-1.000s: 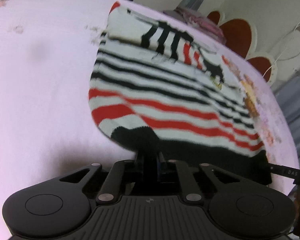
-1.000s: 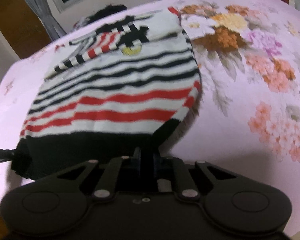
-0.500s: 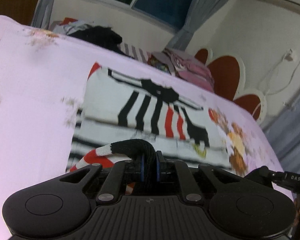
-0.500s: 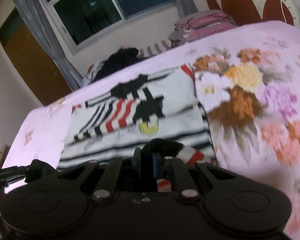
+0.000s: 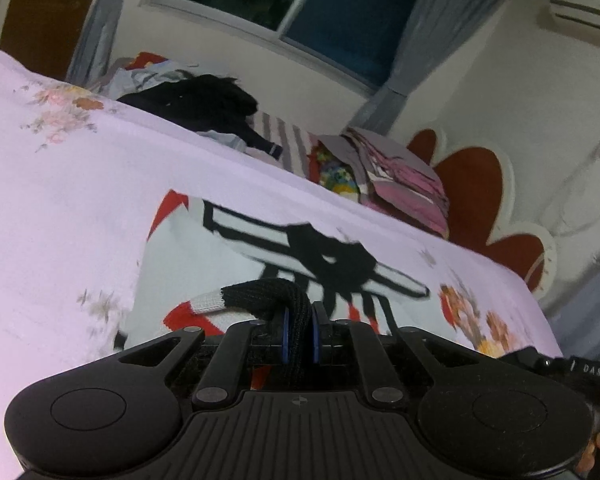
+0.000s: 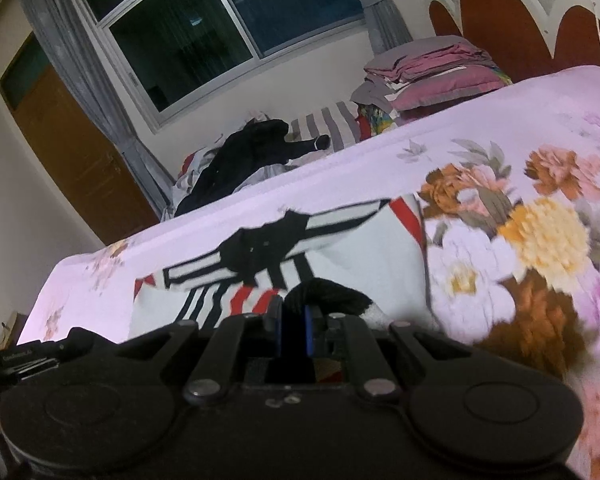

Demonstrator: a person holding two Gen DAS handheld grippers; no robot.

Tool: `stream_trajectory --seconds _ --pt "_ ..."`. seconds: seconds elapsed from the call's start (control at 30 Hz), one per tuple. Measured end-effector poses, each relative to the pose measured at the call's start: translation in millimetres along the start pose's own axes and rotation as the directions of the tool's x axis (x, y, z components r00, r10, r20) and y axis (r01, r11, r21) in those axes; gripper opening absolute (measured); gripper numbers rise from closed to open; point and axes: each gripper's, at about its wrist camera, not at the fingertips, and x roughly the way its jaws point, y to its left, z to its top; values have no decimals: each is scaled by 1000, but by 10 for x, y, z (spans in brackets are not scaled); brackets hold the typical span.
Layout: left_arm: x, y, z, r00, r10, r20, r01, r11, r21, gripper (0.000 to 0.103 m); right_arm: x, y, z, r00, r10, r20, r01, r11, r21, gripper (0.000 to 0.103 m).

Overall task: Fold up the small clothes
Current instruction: 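Grasp the black hem with both tools and lift it over the body toward the collar, then lay the hem onto the folded collar section and open both tools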

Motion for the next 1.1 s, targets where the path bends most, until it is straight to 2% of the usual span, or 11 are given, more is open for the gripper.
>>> stream_trajectory --seconds 0.23,0.53,0.67,0.77,0.87,0.9,0.93,0.97,1.0,1.03,1.1 --pt "523 55 254 998 65 -14 -66 997 -51 10 512 -198 302 1000 -6 -21 8 997 70 10" --pt "1151 70 432 982 176 -68 -177 984 -14 10 1237 -542 455 993 -32 -111 53 980 192 11" --pt "1329 45 457 976 204 -74 -203 979 23 10 1403 -608 467 990 -49 -132 74 979 191 11" --pt "1452 100 498 971 216 -107 -218 976 -9 11 1491 -659 491 988 -43 -146 72 976 203 17" --pt "1520 159 519 966 214 -145 -223 974 -46 17 1526 -714 545 992 -44 -121 71 972 223 30" --pt "1529 157 529 965 218 -148 -227 973 -44 24 1528 -711 567 992 -58 -110 80 974 210 37" --pt "1520 152 531 964 225 -138 -232 972 -37 45 1527 -703 588 993 -64 -100 82 978 192 40" --pt "1485 139 551 964 241 -110 -245 969 -27 62 1537 -700 610 993 -62 -98 79 981 178 40" --pt "1434 131 580 966 249 -73 -252 968 -23 85 1538 -688 626 993 -65 -96 80 983 163 40" --pt "1387 131 605 969 245 -41 -245 969 -16 86 1535 -680 640 993 -70 -90 83 985 150 41" --pt "1353 109 650 971 240 -24 -239 971 25 86 1527 -659 660 995 -56 -79 66 990 124 43"
